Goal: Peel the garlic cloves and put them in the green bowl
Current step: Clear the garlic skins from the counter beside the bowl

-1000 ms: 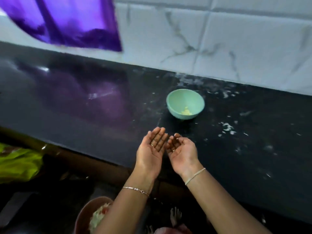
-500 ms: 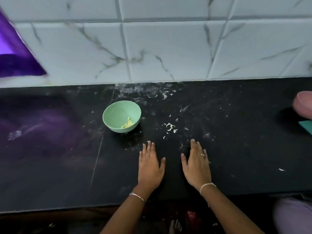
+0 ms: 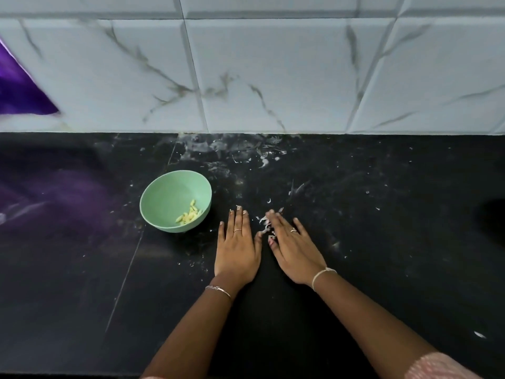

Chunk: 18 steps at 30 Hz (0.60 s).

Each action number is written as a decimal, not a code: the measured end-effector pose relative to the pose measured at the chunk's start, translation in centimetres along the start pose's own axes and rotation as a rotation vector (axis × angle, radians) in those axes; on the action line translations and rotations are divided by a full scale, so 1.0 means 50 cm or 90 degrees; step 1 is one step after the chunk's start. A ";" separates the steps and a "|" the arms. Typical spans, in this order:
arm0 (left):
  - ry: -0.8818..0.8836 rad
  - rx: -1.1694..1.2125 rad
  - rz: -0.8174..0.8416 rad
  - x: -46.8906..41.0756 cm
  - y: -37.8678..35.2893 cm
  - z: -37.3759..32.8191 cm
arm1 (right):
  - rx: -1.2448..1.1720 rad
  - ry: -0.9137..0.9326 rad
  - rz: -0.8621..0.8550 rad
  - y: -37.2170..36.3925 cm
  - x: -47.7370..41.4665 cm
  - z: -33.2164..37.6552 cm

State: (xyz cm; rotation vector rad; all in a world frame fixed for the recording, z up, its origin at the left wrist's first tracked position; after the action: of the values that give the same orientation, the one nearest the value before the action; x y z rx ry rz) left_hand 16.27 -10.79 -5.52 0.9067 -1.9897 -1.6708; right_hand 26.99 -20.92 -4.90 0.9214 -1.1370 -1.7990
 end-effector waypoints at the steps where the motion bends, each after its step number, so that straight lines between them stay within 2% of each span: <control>1: -0.002 0.001 0.002 -0.007 -0.001 0.000 | -0.029 0.028 0.009 0.003 0.000 -0.004; 3: -0.012 0.004 0.006 -0.022 -0.001 -0.001 | -0.065 0.005 -0.018 0.010 -0.018 -0.030; 5: -0.042 0.008 0.018 -0.035 -0.003 -0.002 | -0.059 -0.081 -0.058 0.014 -0.057 -0.069; 7: -0.085 0.021 0.027 -0.045 -0.003 -0.001 | -0.038 -0.113 -0.052 0.012 -0.099 -0.091; 10: -0.100 0.149 0.007 -0.046 0.000 0.007 | -0.021 0.012 0.006 0.002 -0.127 -0.077; 14: -0.032 0.301 -0.043 -0.026 0.002 0.030 | -0.047 0.175 0.091 0.007 -0.080 -0.053; 16: -0.031 0.299 -0.052 -0.012 0.005 0.036 | -0.134 0.176 0.112 0.020 -0.049 -0.046; 18: -0.034 0.265 -0.053 0.006 0.008 0.041 | -0.128 0.115 0.074 0.029 -0.018 -0.044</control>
State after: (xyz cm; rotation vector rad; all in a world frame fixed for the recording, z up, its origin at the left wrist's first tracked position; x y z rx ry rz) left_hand 14.62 -9.50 -5.61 1.1062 -2.4183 -1.3532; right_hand 29.66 -21.27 -4.16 0.8606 -0.8622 -1.6643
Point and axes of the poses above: each hand's wrist, its own x-axis away from the middle knuckle, its own y-axis out of the back of the hand, z = x × y, the point moved 2 cm from there along -x, towards the middle knuckle, and after that the axes turned 10 degrees about -z, right-handed, at the moved point
